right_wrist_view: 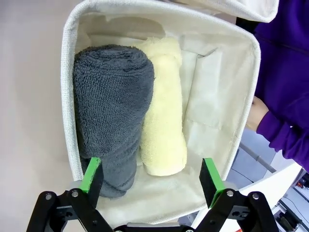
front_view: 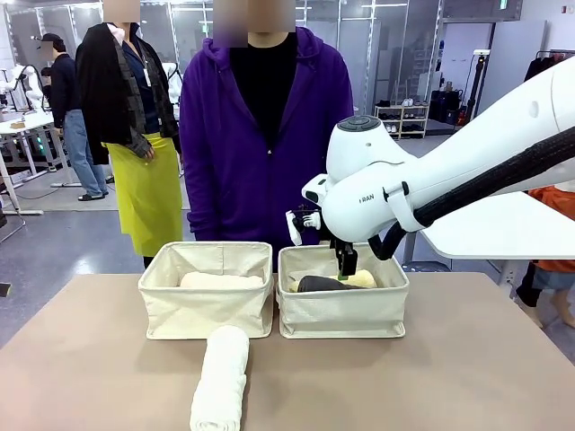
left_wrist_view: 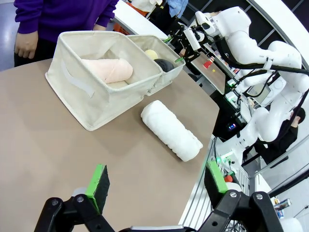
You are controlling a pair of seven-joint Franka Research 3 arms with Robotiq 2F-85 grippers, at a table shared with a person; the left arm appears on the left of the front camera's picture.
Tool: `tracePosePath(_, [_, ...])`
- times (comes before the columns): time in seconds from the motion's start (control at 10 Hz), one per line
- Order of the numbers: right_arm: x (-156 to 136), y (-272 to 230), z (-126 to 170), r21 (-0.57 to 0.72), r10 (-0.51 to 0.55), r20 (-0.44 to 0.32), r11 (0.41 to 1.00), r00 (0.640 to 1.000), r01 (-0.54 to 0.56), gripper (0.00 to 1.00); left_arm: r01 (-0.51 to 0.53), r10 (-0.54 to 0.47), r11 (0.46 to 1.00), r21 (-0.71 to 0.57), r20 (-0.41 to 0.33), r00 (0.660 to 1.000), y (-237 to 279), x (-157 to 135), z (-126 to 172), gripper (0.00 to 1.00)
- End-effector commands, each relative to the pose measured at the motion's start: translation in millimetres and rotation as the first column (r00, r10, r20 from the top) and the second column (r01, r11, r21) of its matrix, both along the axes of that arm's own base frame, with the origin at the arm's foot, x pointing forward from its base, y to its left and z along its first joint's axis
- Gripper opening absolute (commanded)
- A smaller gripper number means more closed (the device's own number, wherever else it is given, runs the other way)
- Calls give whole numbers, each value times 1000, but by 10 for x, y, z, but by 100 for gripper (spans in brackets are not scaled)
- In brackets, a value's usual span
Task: Divide the towels into two baskets.
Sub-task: Pick up one hotel-folded towel from the bottom of the table and place it in the Fabric basket indicated by the person.
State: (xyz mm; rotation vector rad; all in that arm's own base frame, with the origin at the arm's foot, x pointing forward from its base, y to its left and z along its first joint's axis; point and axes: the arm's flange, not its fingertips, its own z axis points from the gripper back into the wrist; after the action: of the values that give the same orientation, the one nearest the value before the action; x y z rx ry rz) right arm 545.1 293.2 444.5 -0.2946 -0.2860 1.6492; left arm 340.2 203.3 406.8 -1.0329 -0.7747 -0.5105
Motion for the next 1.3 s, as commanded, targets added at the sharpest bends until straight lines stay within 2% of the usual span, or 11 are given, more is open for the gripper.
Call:
tracePosePath(0.0, [-184, -73, 342, 69, -45, -34, 996, 998, 47, 100, -3, 3, 1000, -3, 5, 1000, 7, -17, 20, 100])
tracePosePath(0.2, [-556, -377, 696, 112, -135, -79, 983, 988, 143, 100, -3, 3, 1000, -3, 5, 1000, 7, -17, 20, 100])
tracePosePath(0.3, [-738, -639, 804, 161, -184, -161, 965, 970, 209, 100, -3, 3, 1000, -3, 5, 1000, 7, -17, 20, 100])
tracePosePath(0.4, [-856, -1019, 872, 239, -263, -260, 914, 929, 326, 100, -3, 3, 1000, -3, 5, 1000, 7, -17, 20, 100])
tracePosePath(0.5, [-970, -1427, 890, 326, -307, -383, 838, 872, 438, 100, -3, 3, 1000, -3, 5, 1000, 7, -17, 20, 100])
tracePosePath(0.6, [-1115, -1894, 886, 340, -392, -464, 749, 794, 568, 100, -3, 3, 1000, -3, 5, 1000, 7, -17, 20, 100])
tracePosePath(0.7, [-1249, -2257, 890, 435, -336, -563, 656, 755, 617, 100, -3, 3, 1000, -3, 5, 1000, 7, -17, 20, 100])
tracePosePath(0.8, [-1364, -2688, 844, 394, -430, -607, 568, 668, 723, 100, -3, 3, 1000, -3, 5, 1000, 7, -17, 20, 100])
tracePosePath(0.9, [-1501, -3092, 777, 400, -408, -689, 474, 599, 784, 100, -3, 3, 1000, -3, 5, 1000, 7, -17, 20, 100])
tracePosePath(1.1, [-1828, -4004, 550, 424, -335, -813, 218, 475, 879, 100, -3, 3, 1000, -3, 5, 1000, 7, -17, 20, 100])
tracePosePath(1.2, [-2018, -4323, 388, 382, -309, -862, 127, 403, 915, 100, -3, 3, 1000, -3, 5, 1000, 7, -17, 20, 100])
